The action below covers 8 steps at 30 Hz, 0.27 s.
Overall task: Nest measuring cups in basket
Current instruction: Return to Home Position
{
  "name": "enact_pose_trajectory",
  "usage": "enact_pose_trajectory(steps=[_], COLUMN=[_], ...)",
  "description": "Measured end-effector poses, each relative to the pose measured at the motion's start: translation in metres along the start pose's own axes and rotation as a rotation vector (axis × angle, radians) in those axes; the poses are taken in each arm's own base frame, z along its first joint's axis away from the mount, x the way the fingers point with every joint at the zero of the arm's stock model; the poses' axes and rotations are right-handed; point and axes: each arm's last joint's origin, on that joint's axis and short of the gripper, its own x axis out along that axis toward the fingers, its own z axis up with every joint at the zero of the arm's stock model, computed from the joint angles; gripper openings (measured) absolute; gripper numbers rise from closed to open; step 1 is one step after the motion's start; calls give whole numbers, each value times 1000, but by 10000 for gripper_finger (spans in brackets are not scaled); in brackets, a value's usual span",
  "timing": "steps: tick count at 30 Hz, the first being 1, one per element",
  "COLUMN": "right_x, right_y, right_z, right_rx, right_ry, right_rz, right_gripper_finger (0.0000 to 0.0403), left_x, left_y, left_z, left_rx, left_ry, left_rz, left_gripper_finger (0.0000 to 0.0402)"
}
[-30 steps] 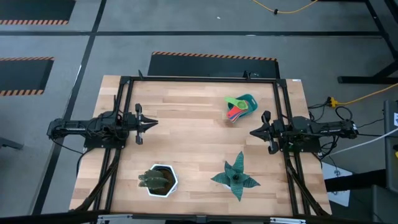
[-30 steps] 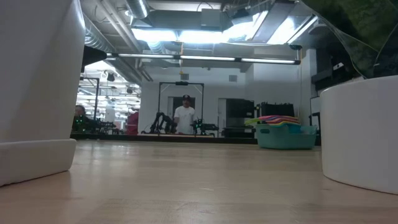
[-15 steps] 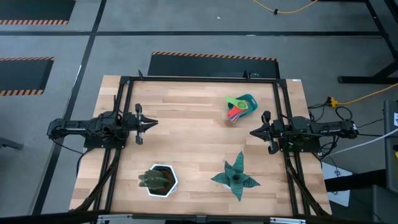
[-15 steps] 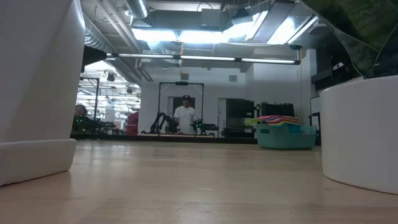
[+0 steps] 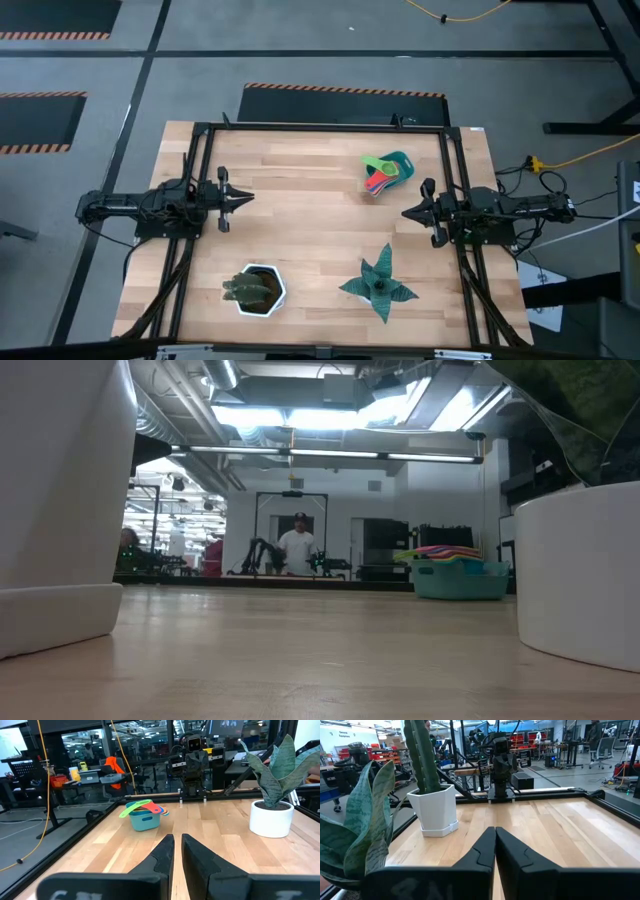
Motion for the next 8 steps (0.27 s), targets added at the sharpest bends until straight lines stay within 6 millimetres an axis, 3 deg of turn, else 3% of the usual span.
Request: enact_pose_trajectory(steps=[8], right_x=[0], right_y=[0], right_z=[0], right_rx=[-3], right_ry=[0], right_rz=[0], right_gripper_finger=[17], left_x=[0], left_y=[0], left_z=[0], left_rx=[0], left_ry=[0], left_rz=[0], left_gripper_finger=[27])
